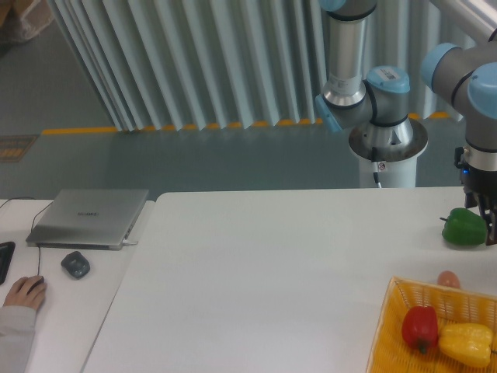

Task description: Place the triangular bread in the basket

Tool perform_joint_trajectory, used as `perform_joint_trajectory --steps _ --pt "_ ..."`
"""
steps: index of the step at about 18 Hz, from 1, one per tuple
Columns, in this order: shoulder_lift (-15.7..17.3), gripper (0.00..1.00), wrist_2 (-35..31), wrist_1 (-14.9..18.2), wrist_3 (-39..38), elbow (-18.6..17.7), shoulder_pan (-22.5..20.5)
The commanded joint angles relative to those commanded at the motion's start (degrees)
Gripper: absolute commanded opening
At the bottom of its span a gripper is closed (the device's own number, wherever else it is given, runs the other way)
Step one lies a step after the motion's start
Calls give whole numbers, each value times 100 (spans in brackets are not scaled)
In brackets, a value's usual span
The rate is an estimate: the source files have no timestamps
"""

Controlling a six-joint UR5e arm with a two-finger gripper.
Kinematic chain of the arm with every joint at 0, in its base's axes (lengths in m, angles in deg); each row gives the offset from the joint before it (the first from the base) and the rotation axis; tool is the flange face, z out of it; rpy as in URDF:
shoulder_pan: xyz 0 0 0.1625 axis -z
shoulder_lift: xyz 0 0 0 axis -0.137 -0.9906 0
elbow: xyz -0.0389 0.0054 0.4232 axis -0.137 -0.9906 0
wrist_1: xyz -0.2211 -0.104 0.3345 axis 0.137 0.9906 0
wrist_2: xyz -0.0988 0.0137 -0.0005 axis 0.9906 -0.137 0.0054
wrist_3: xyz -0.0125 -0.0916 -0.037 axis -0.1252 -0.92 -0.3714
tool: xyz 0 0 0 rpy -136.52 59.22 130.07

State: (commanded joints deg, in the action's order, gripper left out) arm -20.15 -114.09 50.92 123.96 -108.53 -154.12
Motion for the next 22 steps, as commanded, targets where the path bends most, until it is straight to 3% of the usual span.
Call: perform_joint_trajectory --steps 4,7,9,14,17,18,22 --pt "26 100 87 -26 -18 -35 -9" --pt "149 100 158 -771 -35 -368 -166" --pt "184 100 176 -983 -140 -492 -333" --pt "150 100 150 -1011 -545 -396 -948" --pt "-148 100 -360 -1037 -510 -291 -1212" --pt "-376 100 -386 -1037 -545 -177 -1248" --pt "-737 100 -387 -1089 -563 -105 -1292"
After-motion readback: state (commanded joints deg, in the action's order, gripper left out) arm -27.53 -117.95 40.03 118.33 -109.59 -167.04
